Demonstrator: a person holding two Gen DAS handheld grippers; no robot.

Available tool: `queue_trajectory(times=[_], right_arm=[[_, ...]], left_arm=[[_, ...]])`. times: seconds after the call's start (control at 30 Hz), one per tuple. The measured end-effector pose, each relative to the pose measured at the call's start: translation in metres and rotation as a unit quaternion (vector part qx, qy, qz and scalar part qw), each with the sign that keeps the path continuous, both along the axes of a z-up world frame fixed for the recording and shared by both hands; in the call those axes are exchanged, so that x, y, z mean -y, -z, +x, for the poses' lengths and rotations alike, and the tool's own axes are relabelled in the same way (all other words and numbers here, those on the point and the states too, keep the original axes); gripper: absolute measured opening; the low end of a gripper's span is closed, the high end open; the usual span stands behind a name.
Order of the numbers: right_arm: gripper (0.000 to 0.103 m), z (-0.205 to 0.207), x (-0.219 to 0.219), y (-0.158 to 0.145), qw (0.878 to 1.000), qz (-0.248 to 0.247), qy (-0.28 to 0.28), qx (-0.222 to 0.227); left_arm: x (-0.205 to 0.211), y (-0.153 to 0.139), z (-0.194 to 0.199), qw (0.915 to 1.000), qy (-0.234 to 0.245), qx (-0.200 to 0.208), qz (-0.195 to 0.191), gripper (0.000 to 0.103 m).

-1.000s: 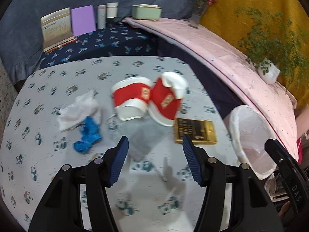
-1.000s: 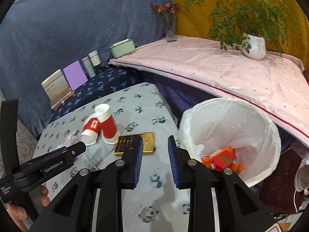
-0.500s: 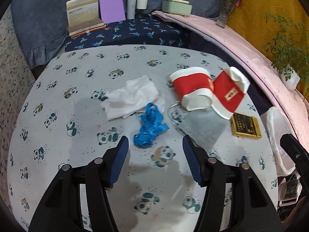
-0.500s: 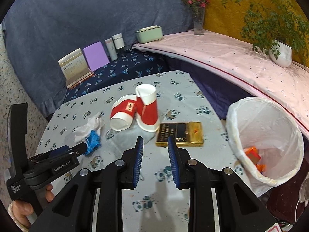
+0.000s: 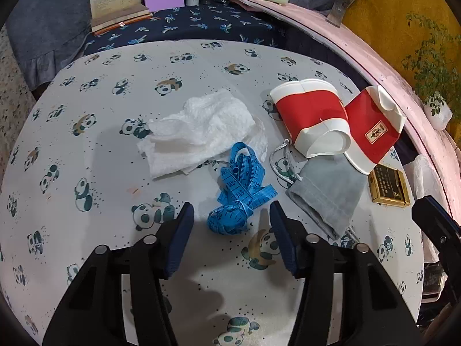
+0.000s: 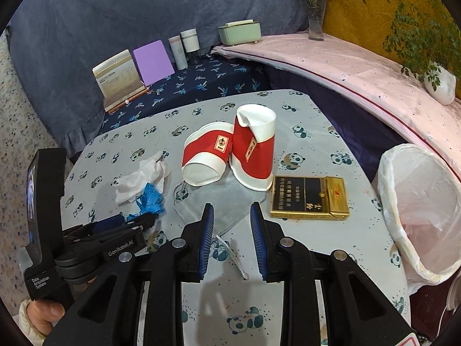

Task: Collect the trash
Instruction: 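Move both tools back over the table toward the blue tape measure, then grasp the blue tape measure with the left tool while the right tool grasps a white tissue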

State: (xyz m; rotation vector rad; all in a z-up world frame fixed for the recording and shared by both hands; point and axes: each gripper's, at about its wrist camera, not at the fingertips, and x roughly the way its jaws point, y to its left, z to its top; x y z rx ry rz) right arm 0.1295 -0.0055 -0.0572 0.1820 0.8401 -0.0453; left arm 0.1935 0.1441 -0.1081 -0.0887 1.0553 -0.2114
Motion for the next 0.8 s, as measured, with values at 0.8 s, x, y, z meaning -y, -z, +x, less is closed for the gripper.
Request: queue_trajectory(times=[0.8], right_arm=[[0.026, 0.077, -0.088, 0.024, 0.995, 0.033, -0.092, -0.027]], left_arm=[[-0.1, -0.036, -0.007, 0.9948, -0.094, 0.032, -0.023, 0.027]])
